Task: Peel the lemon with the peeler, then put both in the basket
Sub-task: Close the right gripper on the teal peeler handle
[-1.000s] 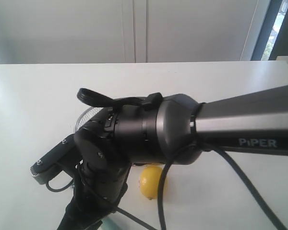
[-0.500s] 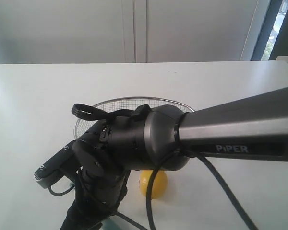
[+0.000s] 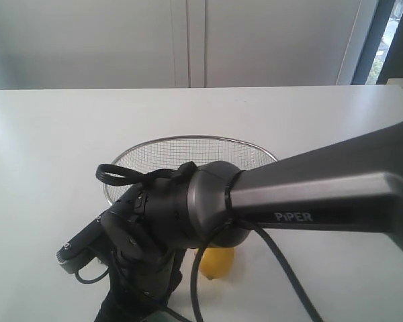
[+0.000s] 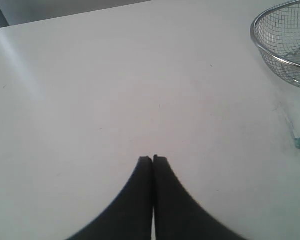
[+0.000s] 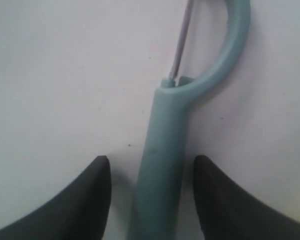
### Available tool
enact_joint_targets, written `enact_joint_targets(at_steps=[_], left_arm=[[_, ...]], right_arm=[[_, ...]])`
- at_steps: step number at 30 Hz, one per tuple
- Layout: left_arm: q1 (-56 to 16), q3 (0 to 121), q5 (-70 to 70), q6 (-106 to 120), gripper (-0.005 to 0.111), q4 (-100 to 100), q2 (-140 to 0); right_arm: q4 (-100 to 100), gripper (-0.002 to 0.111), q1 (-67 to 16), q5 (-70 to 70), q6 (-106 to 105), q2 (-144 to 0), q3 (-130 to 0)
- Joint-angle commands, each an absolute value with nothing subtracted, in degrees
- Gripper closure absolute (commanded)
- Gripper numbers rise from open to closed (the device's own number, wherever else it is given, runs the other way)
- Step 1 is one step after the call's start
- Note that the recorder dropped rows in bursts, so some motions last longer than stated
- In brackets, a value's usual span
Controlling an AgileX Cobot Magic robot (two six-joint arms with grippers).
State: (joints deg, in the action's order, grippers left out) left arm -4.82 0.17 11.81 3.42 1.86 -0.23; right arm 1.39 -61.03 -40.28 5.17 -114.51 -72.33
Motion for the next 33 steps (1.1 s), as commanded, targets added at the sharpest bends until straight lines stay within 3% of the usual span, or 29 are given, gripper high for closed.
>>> enact_joint_targets(at_steps=[1,8,19,33], left_arm=[[-4.7,0.0,12.0,3.0,0.107,1.8,0.0],[-4.7,0.0,12.0,3.0,0.107,1.8,0.0],[-4.7,0.0,12.0,3.0,0.107,1.8,0.0],[-4.7,0.0,12.0,3.0,0.107,1.8,0.0]], right_arm=[[1.0,0.059,-61.1,-41.3,5.8,-115.0,-72.5],[1.0,0.062,-61.1,-42.2,5.8,-115.0,-72.5],[0.8,0.097,-61.1,-43.5,6.4,-115.0,-72.5],[0.0,0.099,-61.1,-43.2,6.3,-109.5,-72.6]])
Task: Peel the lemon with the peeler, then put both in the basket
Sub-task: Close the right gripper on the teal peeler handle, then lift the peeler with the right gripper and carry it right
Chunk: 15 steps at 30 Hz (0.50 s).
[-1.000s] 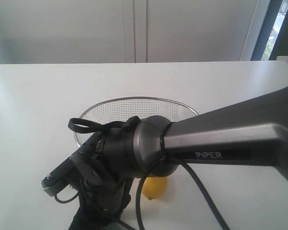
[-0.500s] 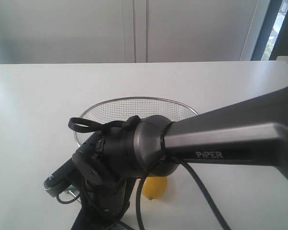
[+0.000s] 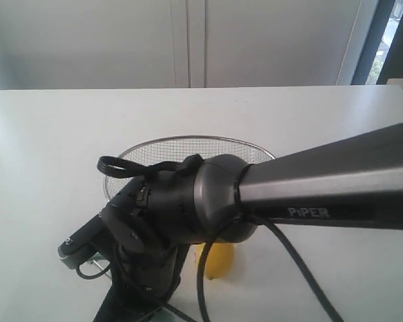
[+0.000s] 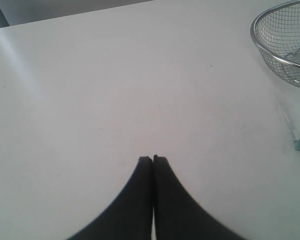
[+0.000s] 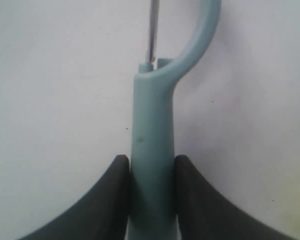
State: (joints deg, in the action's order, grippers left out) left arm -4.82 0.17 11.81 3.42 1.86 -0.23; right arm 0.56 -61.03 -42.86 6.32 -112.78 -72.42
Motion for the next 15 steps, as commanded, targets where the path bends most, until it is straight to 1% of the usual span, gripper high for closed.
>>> enact_joint_targets(at_steps=[1,10,15], left_arm=[[-4.7,0.0,12.0,3.0,0.107,1.8,0.0],[-4.7,0.0,12.0,3.0,0.107,1.8,0.0],[-4.7,0.0,12.0,3.0,0.107,1.8,0.0]], right_arm=[[0.0,0.099,-61.1,-43.2,6.3,-108.5,-72.6],[-1.3,0.099,-61.1,-44.1,6.3,-98.5,-72.6],[-6.2,0.099,-60.1,-47.0,6.3,-92.4,-72.6]])
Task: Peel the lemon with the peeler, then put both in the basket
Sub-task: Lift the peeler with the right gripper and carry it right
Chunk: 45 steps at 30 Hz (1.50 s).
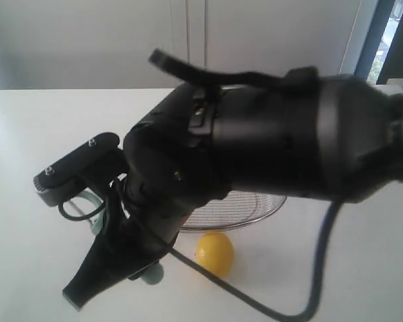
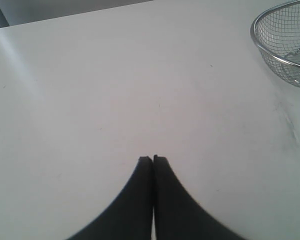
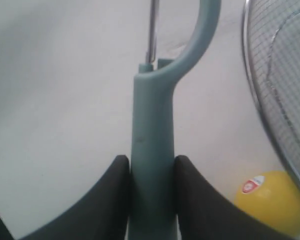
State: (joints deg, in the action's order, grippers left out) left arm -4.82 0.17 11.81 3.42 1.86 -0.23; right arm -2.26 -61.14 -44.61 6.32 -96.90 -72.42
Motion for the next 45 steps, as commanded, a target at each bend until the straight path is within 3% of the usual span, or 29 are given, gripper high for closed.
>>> enact_joint_targets(at_steps=[1,16,23,31,41,45], left_arm=[[-4.7,0.0,12.0,3.0,0.107,1.8,0.0],[-4.7,0.0,12.0,3.0,0.107,1.8,0.0],[-4.7,0.0,12.0,3.0,0.107,1.8,0.0],[-4.7,0.0,12.0,3.0,0.107,1.8,0.0],[-4.7,0.0,12.0,3.0,0.107,1.8,0.0],[-4.7,0.0,12.0,3.0,0.107,1.8,0.0]], right_arm=[[-6.8,0.099,-59.5,-48.0,6.3,-91.3,-72.6],[-14.2,0.099,-45.7,-58.2,7.9,-79.7,-72.0],[-16.4,0.108,-38.9,-58.2,7.9,-73.8,-64.9],[-15.6,0.108,-31.8,-55.5,7.7,-65.2,-55.3],[-6.2,0.108,-19.4,-51.2,-6.4,-61.2,-54.1],[13.7,0.108,-11.2,-48.9,-23.0,-65.4,-54.2]])
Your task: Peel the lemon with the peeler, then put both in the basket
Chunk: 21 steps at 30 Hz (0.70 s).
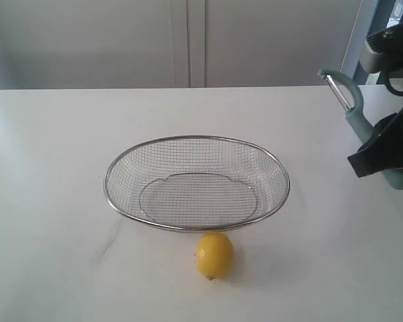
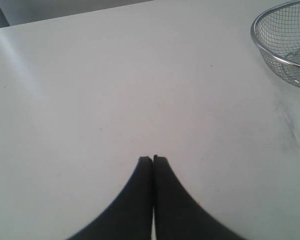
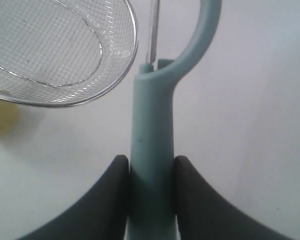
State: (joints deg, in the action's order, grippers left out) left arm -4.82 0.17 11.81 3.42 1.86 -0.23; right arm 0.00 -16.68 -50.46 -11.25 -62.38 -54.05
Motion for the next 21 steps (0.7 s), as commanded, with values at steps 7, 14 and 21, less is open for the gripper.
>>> enact_joint_targets(at_steps=[7,14,21], left_arm=[[-4.7,0.0,12.0,3.0,0.107,1.8,0.0],[-4.7,0.0,12.0,3.0,0.107,1.8,0.0],[-4.7,0.0,12.0,3.0,0.107,1.8,0.0]], right_arm=[[34.7,0.108,-6.1,-59.2,-44.5,-71.7,-53.9],[34.8,0.108,-6.1,-58.1,-44.5,-71.7,-53.9],[34.9,0.108,-6.1,-58.1,-44.5,-71.7,-53.9]])
